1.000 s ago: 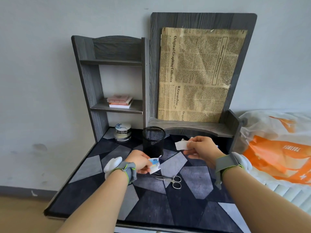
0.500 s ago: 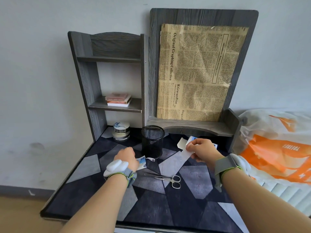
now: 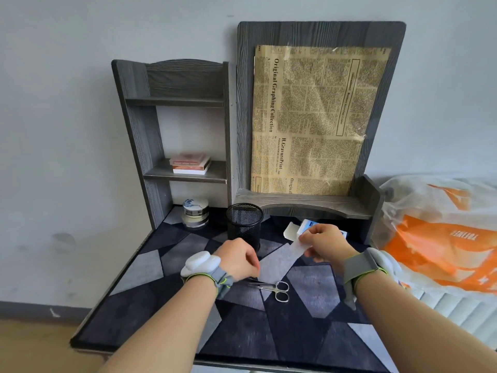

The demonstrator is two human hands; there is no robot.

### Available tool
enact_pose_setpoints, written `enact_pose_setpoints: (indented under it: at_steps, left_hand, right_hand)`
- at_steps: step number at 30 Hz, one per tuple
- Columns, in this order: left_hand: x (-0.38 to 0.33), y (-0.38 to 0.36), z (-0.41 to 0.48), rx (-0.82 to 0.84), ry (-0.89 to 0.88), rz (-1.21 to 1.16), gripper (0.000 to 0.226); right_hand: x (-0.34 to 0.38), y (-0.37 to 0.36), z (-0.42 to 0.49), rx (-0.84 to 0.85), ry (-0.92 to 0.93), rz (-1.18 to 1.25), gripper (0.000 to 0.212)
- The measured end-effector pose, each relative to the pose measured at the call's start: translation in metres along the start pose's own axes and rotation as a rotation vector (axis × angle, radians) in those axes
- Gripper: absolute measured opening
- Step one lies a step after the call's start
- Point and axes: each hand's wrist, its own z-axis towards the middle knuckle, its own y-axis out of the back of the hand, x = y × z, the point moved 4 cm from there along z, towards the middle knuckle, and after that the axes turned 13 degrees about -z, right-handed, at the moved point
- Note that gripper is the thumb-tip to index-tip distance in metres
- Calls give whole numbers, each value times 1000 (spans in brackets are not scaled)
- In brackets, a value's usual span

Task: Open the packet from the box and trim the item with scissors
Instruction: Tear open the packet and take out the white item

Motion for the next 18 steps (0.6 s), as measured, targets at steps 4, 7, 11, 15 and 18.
enact_pose_setpoints:
  at_steps: [4, 7, 11, 15, 18]
  left_hand:
    - [-12, -17, -3, 57, -35, 20, 12]
    - [-17, -28, -2, 81, -55, 24, 12]
    - [-25, -41, -1, 103, -82, 45, 17]
    - [-29, -50, 3, 124, -90, 118, 23]
    - [-30, -52, 7, 155, -73, 149, 31]
  right_hand:
    - [-7, 0, -2, 10, -13, -29, 7]
    - [-10, -1, -1, 19, -31, -64, 5]
    - [-11, -1, 0, 31, -36, -67, 6]
    - [-10, 0, 0, 33, -36, -71, 16]
    - [-12, 0, 1, 32, -41, -62, 14]
